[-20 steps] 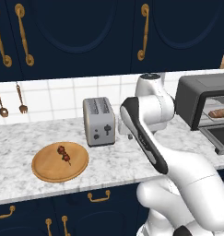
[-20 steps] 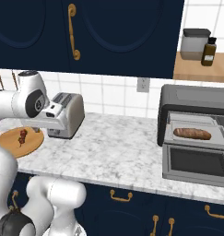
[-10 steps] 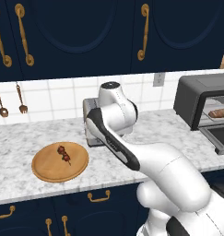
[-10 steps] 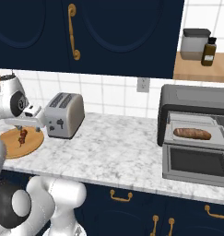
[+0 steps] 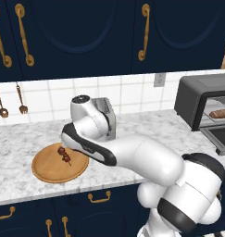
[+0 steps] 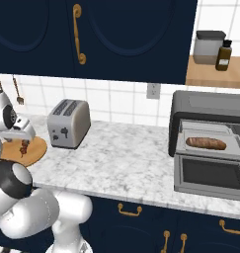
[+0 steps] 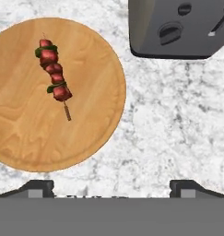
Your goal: Pick up the kebab skewer and baguette bread, and place them inside the toaster oven. Close the toaster oven door and start by setting the timer.
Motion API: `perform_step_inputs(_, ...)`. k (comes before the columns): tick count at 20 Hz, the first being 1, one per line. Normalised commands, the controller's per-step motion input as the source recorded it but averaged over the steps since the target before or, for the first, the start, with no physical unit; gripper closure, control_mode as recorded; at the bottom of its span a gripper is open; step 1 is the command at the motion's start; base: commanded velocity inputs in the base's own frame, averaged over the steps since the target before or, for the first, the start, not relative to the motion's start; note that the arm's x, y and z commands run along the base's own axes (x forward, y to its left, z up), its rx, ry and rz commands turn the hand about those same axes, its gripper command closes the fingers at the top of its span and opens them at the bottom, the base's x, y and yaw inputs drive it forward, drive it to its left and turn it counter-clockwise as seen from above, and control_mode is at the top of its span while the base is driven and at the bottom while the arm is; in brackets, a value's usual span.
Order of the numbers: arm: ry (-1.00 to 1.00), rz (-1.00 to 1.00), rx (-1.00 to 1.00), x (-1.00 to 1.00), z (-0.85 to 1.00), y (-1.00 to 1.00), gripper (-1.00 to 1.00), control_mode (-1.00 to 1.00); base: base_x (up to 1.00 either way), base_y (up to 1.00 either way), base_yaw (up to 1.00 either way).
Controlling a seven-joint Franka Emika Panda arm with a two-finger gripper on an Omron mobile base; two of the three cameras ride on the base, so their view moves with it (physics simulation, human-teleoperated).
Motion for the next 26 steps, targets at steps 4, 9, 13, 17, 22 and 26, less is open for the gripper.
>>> perform_step_inputs(4, 0.00, 0.08, 0.00, 0.33, -0.36, 0.52, -1.00, -1.00, 0.00, 0.00, 0.00)
perform_step_inputs(9, 0.00, 0.15, 0.02, 0.32, -0.39, 0.19, -1.00, -1.00, 0.00, 0.00, 0.00)
perform_step_inputs(13, 0.00, 0.11, 0.03, 0.33, -0.47, 0.27, -1.00, -1.00, 0.00, 0.00, 0.00)
perform_step_inputs(17, 0.00, 0.08, 0.00, 0.47, -0.30, 0.31, -1.00, -1.00, 0.00, 0.00, 0.00)
perform_step_inputs(22, 0.00, 0.03, 0.00, 0.37, -0.34, 0.37, -1.00, -1.00, 0.00, 0.00, 0.00)
perform_step_inputs(26, 0.00, 0.00, 0.00, 0.32, -0.32, 0.21, -1.00, -1.00, 0.00, 0.00, 0.00)
